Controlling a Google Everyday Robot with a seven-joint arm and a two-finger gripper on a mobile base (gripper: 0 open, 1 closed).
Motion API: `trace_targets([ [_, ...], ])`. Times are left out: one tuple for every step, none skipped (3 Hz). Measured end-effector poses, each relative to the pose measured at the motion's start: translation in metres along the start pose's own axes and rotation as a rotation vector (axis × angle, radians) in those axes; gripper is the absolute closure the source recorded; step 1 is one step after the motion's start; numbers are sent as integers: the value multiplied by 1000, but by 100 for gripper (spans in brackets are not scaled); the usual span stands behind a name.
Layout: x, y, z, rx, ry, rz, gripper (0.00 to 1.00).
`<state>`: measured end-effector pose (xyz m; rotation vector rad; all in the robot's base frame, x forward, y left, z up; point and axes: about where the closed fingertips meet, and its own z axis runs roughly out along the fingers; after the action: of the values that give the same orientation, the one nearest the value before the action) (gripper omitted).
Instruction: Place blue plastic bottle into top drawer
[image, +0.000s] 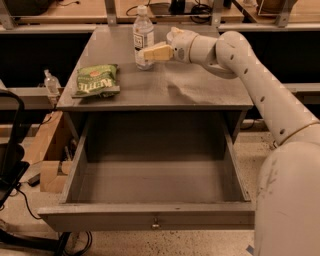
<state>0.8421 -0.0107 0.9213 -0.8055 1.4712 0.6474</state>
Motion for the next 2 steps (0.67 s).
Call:
trace_targets([
  [-2, -6, 17, -13, -26, 29, 0],
  [-6, -8, 29, -25, -35, 38, 0],
])
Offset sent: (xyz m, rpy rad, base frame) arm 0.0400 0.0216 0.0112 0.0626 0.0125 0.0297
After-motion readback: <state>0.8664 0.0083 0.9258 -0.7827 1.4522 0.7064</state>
